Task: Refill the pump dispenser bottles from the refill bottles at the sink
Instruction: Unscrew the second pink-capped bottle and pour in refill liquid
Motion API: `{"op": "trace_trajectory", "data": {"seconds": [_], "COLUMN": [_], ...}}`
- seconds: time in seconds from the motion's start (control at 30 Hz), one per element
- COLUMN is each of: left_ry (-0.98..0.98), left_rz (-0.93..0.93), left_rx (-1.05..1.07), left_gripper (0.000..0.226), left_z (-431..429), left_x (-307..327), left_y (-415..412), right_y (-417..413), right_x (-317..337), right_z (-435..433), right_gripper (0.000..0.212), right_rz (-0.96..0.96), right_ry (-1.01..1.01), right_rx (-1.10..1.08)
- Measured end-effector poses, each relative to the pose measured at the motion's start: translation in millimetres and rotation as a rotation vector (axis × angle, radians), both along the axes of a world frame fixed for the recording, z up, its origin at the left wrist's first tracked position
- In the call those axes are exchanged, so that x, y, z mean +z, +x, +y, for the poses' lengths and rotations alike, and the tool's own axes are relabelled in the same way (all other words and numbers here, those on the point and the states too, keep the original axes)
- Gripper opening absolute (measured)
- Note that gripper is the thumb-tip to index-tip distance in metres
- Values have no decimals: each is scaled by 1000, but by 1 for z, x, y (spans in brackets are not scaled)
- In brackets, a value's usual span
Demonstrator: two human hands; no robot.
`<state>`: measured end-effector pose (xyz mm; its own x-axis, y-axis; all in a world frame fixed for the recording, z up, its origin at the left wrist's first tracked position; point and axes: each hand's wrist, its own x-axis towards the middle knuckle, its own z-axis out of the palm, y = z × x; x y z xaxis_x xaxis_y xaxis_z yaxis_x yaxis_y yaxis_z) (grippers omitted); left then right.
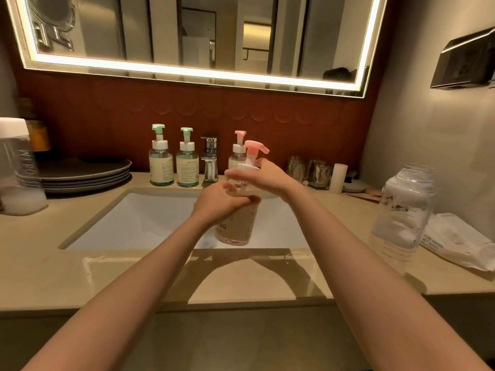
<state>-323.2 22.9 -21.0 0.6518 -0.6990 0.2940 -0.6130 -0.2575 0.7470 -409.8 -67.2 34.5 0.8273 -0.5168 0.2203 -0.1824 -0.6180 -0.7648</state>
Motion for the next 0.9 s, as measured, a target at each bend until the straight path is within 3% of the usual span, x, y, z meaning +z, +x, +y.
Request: {"op": "trace_trajectory", "data": {"seconds": [0.07, 0.17, 0.23, 0.33, 0.5, 0.6, 0.67, 0.7, 0.8, 0.9], "left_ry": [0, 16, -29, -95, -60, -12, 22, 31, 59, 24], "left_rz": [-39, -85, 25, 352, 485, 406, 267, 209, 78, 102], "left_rx": [144, 208, 100, -230, -421, -343, -192, -100, 91, 46], "left_gripper": [61, 63, 59, 54, 39, 37, 46, 52, 59, 59], "left_z": [-2, -4, -3, 9, 17, 12, 1, -4, -13, -15], "left_x": [-3, -3, -1, 6, 4, 3, -1, -4, -8, -6], "left_y": [-2, -6, -6, -9, -7, -8, -8, -8, -10, -11], "right_y": [9, 14, 12, 1, -11, -5, 4, 9, 16, 14], "right_x": [-8, -11, -9, -4, -7, -10, -15, -18, -19, -15], "right_z": [1, -2, -3, -3, -4, -5, -5, -7, -11, -16], "right_gripper": [73, 63, 46, 33, 25, 54, 78, 81, 61, 46], "right_rz": [29, -12, -69, -109, -80, 5, 72, 96, 47, -50], "right_ry": [-79, -90, -35, 67, 315, 236, 115, 55, -19, 48], "right_rx": [-232, -350, -279, -92, 70, 1, -179, -280, -425, -369]}}
